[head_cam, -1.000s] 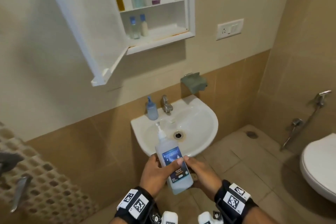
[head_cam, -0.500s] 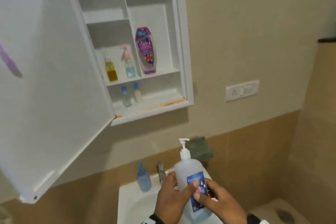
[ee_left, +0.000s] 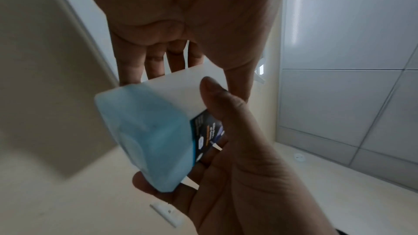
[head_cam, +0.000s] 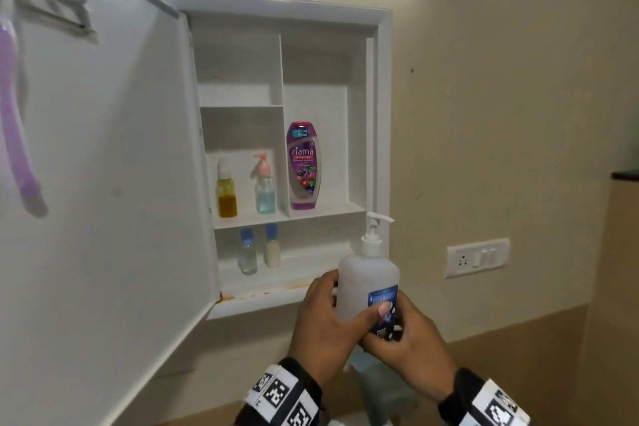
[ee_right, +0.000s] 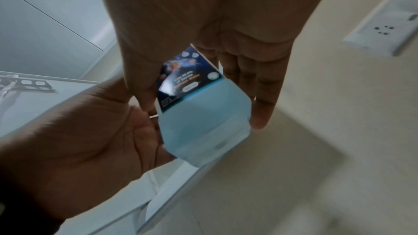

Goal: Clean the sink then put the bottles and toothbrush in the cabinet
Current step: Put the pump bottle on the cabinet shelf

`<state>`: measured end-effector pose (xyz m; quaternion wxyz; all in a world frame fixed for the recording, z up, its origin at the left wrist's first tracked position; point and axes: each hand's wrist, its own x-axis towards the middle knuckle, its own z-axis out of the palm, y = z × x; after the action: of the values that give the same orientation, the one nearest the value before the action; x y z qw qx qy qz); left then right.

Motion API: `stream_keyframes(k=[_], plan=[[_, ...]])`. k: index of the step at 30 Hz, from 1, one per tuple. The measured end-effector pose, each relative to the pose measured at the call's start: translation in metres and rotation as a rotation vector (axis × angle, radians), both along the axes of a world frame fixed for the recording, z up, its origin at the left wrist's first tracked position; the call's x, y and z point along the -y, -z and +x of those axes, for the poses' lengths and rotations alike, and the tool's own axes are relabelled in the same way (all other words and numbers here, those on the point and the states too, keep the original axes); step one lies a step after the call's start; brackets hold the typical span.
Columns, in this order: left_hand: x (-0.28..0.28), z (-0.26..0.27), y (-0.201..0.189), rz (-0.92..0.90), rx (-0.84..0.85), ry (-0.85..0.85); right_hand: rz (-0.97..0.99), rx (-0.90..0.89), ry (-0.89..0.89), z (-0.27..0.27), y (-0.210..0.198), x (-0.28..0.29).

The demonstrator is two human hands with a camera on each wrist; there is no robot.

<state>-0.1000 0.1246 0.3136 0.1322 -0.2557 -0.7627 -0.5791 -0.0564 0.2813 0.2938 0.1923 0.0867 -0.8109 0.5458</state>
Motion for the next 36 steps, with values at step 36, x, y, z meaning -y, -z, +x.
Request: stream_keyframes(k=[36], plan=[[0.016,-0.125,-0.021,-0.643,-0.586,-0.627,0.42,-0.444,0.475,-0.178,-0.117,0.022]])
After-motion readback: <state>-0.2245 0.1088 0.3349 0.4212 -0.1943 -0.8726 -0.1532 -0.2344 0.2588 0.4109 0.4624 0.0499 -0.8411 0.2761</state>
